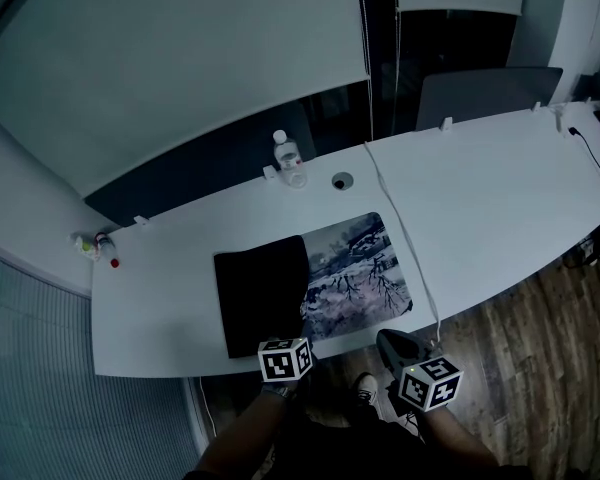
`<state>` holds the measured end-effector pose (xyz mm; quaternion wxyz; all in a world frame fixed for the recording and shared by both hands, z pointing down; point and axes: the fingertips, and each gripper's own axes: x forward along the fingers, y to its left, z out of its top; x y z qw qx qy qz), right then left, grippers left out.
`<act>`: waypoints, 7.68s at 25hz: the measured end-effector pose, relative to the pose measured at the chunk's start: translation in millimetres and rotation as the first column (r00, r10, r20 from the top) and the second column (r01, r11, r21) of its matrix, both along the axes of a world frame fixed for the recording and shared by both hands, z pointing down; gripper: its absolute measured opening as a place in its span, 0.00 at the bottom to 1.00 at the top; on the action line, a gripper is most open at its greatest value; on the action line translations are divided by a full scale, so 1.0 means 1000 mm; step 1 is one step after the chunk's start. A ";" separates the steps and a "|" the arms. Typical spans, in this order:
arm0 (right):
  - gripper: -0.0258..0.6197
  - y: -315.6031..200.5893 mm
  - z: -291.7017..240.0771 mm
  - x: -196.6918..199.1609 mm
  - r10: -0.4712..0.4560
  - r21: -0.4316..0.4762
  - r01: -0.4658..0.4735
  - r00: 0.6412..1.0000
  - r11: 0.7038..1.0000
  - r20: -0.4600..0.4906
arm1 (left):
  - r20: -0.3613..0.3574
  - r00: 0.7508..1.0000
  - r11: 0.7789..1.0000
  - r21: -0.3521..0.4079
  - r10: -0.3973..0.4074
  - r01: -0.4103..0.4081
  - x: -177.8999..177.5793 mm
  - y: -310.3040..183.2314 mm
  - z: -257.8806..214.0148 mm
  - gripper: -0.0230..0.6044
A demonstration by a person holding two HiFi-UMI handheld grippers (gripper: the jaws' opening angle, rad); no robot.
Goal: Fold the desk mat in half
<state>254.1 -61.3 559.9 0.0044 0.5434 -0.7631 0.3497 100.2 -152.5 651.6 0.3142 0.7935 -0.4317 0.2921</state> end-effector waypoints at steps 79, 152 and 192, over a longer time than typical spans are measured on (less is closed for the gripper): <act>0.08 0.022 0.023 0.128 0.411 -0.094 -0.408 0.912 0.908 0.016 | -0.099 0.884 0.876 -0.119 0.458 -0.467 0.226 0.021 0.021 0.10; 0.08 0.079 -0.024 -0.214 0.087 0.022 -0.085 0.992 0.996 -0.087 | -0.218 0.949 0.973 0.099 0.226 -0.209 -0.165 0.126 -0.083 0.05; 0.07 0.130 0.001 -0.281 0.116 -0.030 -0.119 0.989 0.992 -0.091 | -0.250 0.936 0.969 0.071 0.246 -0.236 -0.228 0.167 -0.069 0.04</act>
